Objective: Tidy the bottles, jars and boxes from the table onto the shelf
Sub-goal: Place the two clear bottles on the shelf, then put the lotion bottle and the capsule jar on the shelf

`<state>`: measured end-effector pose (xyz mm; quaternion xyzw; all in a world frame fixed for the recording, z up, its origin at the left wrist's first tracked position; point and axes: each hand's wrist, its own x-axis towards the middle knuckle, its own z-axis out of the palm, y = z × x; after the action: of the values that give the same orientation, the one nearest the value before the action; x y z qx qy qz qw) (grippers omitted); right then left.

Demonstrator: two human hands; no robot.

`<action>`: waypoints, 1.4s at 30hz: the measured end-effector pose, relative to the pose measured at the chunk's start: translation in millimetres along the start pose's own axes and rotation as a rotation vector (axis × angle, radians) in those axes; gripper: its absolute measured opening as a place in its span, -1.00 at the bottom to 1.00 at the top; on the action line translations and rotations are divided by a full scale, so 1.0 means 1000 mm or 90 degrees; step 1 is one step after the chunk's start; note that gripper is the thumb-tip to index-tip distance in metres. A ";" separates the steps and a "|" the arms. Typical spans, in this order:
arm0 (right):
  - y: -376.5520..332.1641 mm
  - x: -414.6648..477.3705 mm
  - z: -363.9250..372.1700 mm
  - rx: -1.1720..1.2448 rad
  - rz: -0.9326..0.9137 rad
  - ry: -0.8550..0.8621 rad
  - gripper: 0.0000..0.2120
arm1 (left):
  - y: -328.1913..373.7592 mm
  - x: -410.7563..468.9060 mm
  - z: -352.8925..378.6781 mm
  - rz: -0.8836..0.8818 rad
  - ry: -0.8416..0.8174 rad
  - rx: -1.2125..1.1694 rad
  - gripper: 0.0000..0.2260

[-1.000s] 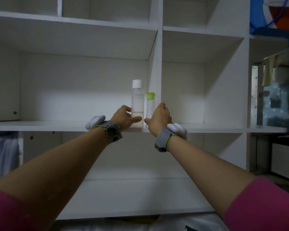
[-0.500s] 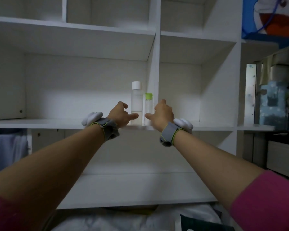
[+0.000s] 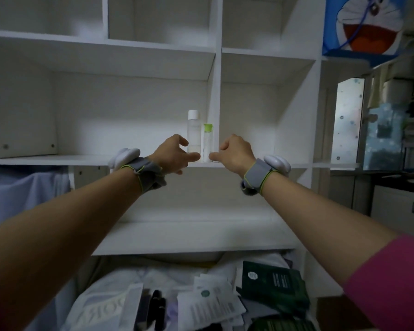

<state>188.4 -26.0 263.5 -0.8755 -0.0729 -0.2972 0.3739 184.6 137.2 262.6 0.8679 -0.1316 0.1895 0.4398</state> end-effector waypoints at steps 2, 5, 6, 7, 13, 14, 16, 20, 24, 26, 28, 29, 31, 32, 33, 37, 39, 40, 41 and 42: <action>0.002 -0.021 -0.006 0.006 -0.016 -0.031 -0.72 | 0.006 -0.023 0.001 0.007 -0.014 0.004 -0.52; 0.006 -0.047 -0.012 0.004 -0.036 -0.085 -0.67 | 0.010 -0.052 0.003 0.022 -0.031 0.007 -0.53; 0.008 -0.058 -0.014 -0.004 -0.037 -0.102 -0.67 | 0.011 -0.065 0.004 0.026 -0.036 0.010 -0.53; 0.009 -0.067 -0.017 -0.008 -0.032 -0.119 -0.69 | 0.012 -0.075 0.005 0.028 -0.042 0.014 -0.53; 0.022 -0.118 -0.023 -0.002 -0.016 -0.214 -0.72 | 0.014 -0.137 0.012 0.028 -0.113 0.068 -0.57; 0.024 -0.127 -0.024 -0.007 -0.017 -0.228 -0.73 | 0.013 -0.146 0.014 0.032 -0.121 0.086 -0.58; 0.028 -0.145 -0.027 -0.017 -0.018 -0.269 -0.72 | 0.010 -0.162 0.019 0.030 -0.142 0.120 -0.59; 0.040 -0.169 -0.026 -0.060 -0.022 -0.318 -0.54 | 0.003 -0.182 0.027 0.008 -0.175 0.142 -0.61; 0.055 -0.192 -0.026 -0.085 -0.012 -0.352 -0.58 | -0.005 -0.200 0.038 -0.005 -0.215 0.147 -0.62; 0.064 -0.203 -0.024 -0.084 -0.002 -0.366 -0.60 | -0.011 -0.210 0.043 -0.004 -0.225 0.161 -0.63; 0.071 -0.214 -0.022 -0.081 0.006 -0.386 -0.62 | -0.018 -0.220 0.047 -0.001 -0.225 0.187 -0.63; 0.073 -0.217 -0.021 -0.078 0.006 -0.391 -0.64 | -0.021 -0.222 0.048 0.001 -0.223 0.199 -0.64; 0.080 -0.227 -0.017 -0.074 0.016 -0.405 -0.64 | -0.030 -0.230 0.051 -0.011 -0.239 0.201 -0.63; 0.083 -0.232 -0.014 -0.080 0.020 -0.414 -0.63 | -0.035 -0.234 0.053 -0.018 -0.251 0.202 -0.62; 0.088 -0.237 -0.010 -0.087 0.023 -0.420 -0.62 | -0.039 -0.238 0.055 -0.025 -0.262 0.205 -0.61; 0.114 -0.249 0.007 -0.117 0.039 -0.440 -0.69 | -0.057 -0.250 0.064 -0.044 -0.284 0.234 -0.59; 0.124 -0.254 0.013 -0.127 0.052 -0.455 -0.63 | -0.068 -0.254 0.069 -0.066 -0.290 0.245 -0.55; 0.130 -0.256 0.016 -0.121 0.067 -0.464 -0.58 | -0.075 -0.256 0.071 -0.081 -0.294 0.242 -0.52; 0.135 -0.259 0.019 -0.113 0.080 -0.471 -0.54 | -0.084 -0.257 0.074 -0.095 -0.295 0.237 -0.51; 0.139 -0.262 0.022 -0.110 0.094 -0.477 -0.52 | -0.091 -0.258 0.076 -0.105 -0.295 0.236 -0.49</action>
<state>34.5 -84.0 16.0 -0.9545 -0.1161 0.0655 0.2667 6.2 143.9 41.2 0.9612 -0.1205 -0.0288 0.2464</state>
